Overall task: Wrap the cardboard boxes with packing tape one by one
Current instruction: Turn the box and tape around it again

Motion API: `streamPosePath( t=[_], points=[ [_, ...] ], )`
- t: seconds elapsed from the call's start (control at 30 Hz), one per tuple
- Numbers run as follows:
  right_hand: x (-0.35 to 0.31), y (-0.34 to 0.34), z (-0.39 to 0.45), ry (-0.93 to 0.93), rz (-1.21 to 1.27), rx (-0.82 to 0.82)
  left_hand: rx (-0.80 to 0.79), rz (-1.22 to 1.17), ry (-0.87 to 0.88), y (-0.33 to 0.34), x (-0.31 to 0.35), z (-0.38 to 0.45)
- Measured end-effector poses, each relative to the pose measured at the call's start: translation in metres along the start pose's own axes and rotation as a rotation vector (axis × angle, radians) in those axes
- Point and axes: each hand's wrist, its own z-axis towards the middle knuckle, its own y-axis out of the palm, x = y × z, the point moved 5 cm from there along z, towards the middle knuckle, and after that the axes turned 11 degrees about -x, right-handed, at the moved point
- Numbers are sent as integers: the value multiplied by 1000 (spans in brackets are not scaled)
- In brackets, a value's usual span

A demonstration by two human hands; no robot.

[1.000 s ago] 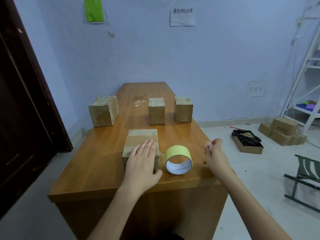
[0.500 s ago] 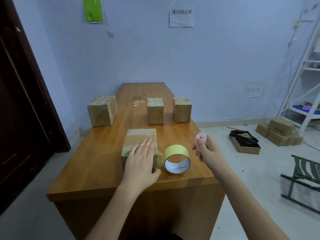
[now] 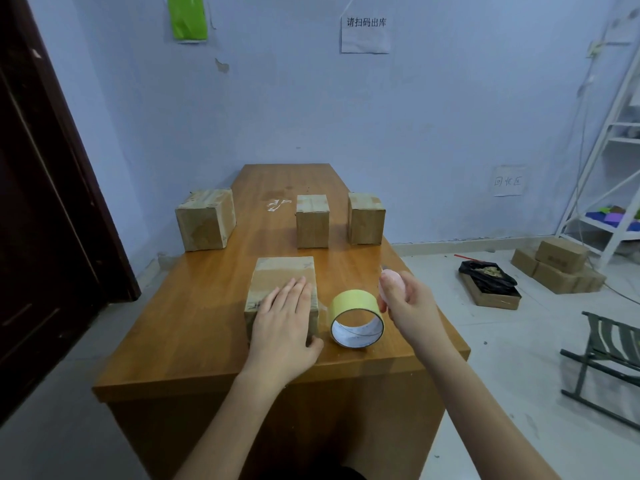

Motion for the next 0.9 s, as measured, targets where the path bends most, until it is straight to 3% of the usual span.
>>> streamPosePath(
  t=[0.17, 0.33, 0.7, 0.9],
  points=[
    [-19, 21, -6, 37, 141, -118, 8, -7, -1, -1, 0, 0],
    [-19, 57, -8, 304, 325, -244, 0, -45, 4, -2, -1, 0],
    [-15, 67, -9, 136, -218, -47, 30, -24, -6, 0, -1, 1],
    [-13, 73, -8, 157, -264, -39, 17, -41, -22, 3, -3, 3]
  ],
)
